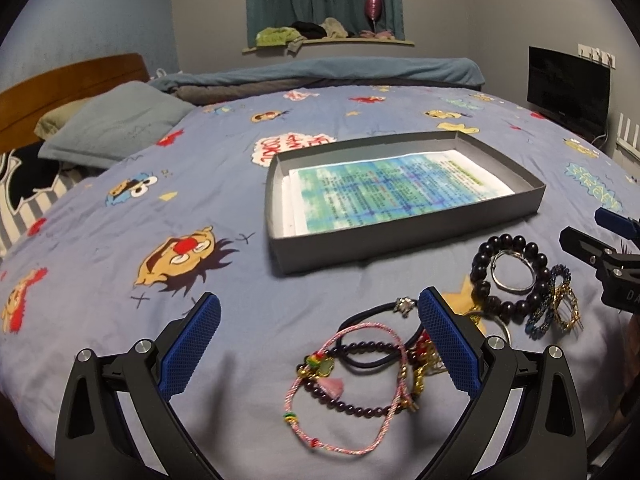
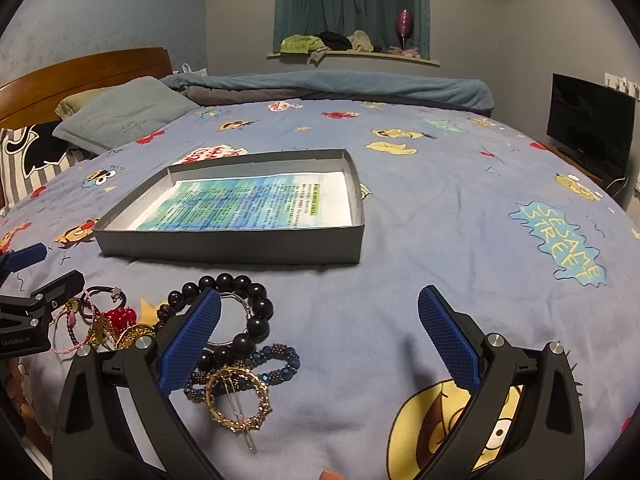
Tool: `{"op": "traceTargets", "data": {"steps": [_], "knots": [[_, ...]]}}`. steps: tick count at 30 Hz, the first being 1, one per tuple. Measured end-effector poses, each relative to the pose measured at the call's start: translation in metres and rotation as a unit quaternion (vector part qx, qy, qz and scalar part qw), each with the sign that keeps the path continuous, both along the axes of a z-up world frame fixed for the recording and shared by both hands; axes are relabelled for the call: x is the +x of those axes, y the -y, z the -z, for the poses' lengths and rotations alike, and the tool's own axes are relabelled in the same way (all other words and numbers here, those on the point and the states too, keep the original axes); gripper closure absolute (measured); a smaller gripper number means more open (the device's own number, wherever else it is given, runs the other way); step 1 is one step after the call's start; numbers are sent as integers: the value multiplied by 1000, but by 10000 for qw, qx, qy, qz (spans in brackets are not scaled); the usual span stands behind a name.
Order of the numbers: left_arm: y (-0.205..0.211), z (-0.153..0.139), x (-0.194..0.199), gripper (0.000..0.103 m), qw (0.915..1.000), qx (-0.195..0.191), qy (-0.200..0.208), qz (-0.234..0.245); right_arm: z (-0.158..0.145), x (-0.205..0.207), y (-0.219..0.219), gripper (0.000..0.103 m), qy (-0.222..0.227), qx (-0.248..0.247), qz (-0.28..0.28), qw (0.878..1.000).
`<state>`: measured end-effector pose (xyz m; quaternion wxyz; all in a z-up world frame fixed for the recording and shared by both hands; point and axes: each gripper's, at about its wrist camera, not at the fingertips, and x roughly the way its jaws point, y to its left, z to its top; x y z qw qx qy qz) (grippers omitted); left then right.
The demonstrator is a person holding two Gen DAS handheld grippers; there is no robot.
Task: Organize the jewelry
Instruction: 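Grasp pink string bracelet with left tool while right tool grasps black bead bracelet, place both in box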
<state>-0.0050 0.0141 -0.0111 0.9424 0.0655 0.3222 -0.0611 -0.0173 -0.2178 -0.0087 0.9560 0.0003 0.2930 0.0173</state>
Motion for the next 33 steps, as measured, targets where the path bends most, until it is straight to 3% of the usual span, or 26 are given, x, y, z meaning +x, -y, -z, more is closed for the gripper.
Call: {"op": "traceTargets", "data": {"steps": [6, 9, 10, 13, 17, 19, 24, 29, 32, 33], "knots": [[-7, 3, -8, 6, 9997, 85, -38, 217, 5, 7, 3, 6, -152, 130, -81, 9998], [-10, 3, -15, 9, 9994, 106, 15, 342, 6, 8, 2, 13, -224, 153, -204, 9994], [-12, 3, -17, 12, 9993, 95, 24, 371, 6, 8, 1, 16, -228, 155, -256, 9993], [-14, 6, -17, 35, 9988, 120, -100, 457, 7, 8, -3, 24, -292, 153, -371, 9988], [-14, 11, -16, 54, 9977, 124, -309, 586, 14, 14, -8, 39, -457, 239, -474, 9975], [-12, 13, -16, 59, 9975, 148, -325, 617, 17, 17, -9, 51, -539, 247, -498, 9970], [-12, 18, -7, 74, 9963, 16, -526, 677, 23, 25, -17, 68, -726, 364, -669, 9944], [-9, 22, -3, 84, 9953, 3, -597, 767, 27, 32, -18, 74, -899, 518, -747, 9918], [-8, 19, -4, 96, 9954, -32, -537, 792, 28, 33, -16, 88, -966, 655, -816, 9898], [-8, 17, -5, 97, 9956, -46, -475, 812, 27, 33, -15, 88, -967, 707, -834, 9893]]}}
